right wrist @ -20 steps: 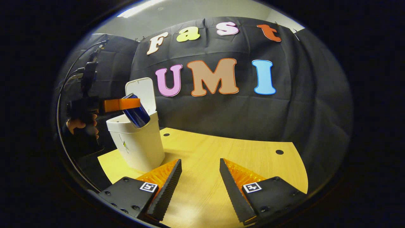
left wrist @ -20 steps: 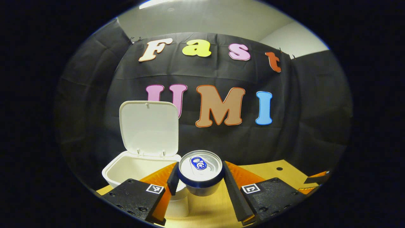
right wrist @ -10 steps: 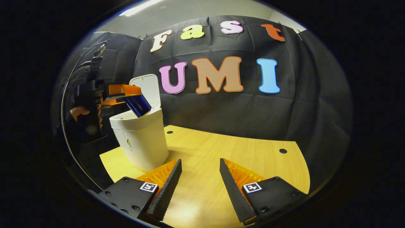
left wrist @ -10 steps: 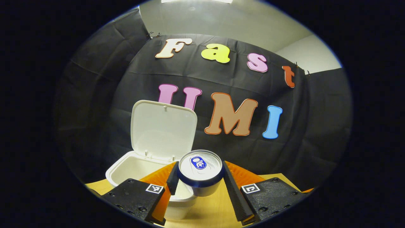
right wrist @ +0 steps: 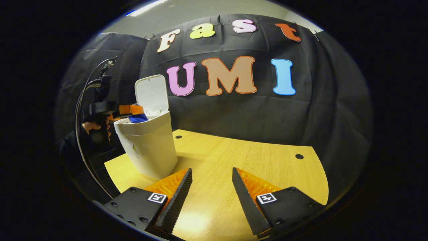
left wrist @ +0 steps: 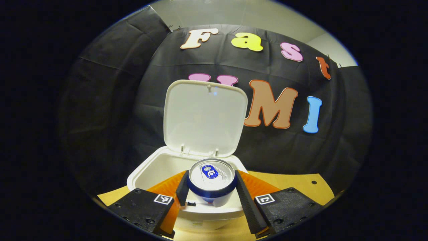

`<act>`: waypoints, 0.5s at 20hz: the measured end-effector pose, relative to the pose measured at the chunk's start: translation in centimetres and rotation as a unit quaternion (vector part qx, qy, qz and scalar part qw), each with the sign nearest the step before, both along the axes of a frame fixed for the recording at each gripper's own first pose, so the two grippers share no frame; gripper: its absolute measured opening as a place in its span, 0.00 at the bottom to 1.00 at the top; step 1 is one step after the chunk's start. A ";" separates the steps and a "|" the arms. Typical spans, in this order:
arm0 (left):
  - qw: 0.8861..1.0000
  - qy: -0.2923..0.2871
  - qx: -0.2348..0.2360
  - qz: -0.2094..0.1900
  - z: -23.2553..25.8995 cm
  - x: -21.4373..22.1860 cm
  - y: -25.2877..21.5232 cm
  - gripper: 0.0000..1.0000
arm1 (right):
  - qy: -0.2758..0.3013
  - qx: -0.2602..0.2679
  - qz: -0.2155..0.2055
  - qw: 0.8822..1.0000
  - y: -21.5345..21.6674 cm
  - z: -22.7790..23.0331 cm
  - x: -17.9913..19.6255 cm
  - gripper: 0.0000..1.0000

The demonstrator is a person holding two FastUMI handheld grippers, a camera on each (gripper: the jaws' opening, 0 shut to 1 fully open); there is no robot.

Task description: Press the lid of the desktop garbage bin to open it, pick up the crumpled paper on the desktop and throw it into the bin, then pick up the pop can on the desktop and drop it into the bin, and finally close the garbage bin lid.

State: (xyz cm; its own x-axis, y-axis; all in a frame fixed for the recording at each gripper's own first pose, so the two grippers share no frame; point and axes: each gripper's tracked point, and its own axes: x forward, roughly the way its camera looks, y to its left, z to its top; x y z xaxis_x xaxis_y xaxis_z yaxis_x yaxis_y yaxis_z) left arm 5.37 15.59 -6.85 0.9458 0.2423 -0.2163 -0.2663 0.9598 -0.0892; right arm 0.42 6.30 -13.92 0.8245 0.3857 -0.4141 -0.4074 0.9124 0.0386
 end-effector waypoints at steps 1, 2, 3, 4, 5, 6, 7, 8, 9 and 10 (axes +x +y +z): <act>1.000 0.001 0.004 0.003 -0.1 0.2 0.0 0.75 | 0.000 -0.001 0.001 1.000 0.1 0.0 0.0 0.83; 1.000 -0.002 0.016 0.001 -0.1 0.3 0.1 0.75 | 0.001 -0.002 0.001 1.000 0.1 -0.1 -0.1 0.83; 1.000 0.003 0.023 0.001 -0.4 0.2 0.0 0.75 | 0.002 -0.003 0.001 1.000 0.2 -0.1 -0.1 0.83; 0.999 0.004 0.038 -0.002 -0.4 0.1 0.0 0.76 | 0.004 -0.004 0.001 1.000 0.2 -0.2 -0.1 0.83; 0.999 0.005 0.046 -0.001 -0.6 0.0 0.0 0.76 | 0.004 -0.004 0.001 1.000 0.2 -0.2 -0.1 0.83; 0.999 0.003 0.052 -0.001 -0.5 0.0 -0.1 0.77 | 0.003 -0.005 0.001 1.000 0.2 -0.2 -0.1 0.83; 0.999 0.001 0.054 -0.001 -0.4 0.1 -0.1 0.78 | 0.002 -0.005 0.001 1.000 0.2 -0.1 -0.1 0.83; 0.999 -0.002 0.052 -0.001 -0.3 0.1 -0.2 0.79 | 0.000 -0.005 0.002 1.000 0.2 0.0 -0.2 0.83; 0.999 -0.006 0.053 0.000 -0.1 0.1 -0.3 0.82 | 0.000 -0.005 0.001 1.000 0.2 0.0 -0.2 0.83; 0.999 -0.008 0.053 0.000 0.2 0.2 -0.5 0.88 | -0.001 -0.005 0.000 1.000 0.1 0.0 -0.2 0.83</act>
State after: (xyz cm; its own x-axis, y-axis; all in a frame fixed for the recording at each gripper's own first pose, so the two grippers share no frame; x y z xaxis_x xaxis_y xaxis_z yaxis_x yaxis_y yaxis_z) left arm 5.58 15.13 -6.70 0.9488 0.2637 -0.1737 -0.2662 0.9639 0.0090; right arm 0.24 6.41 -13.89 0.8248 0.3822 -0.4167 -0.4080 0.9125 0.0293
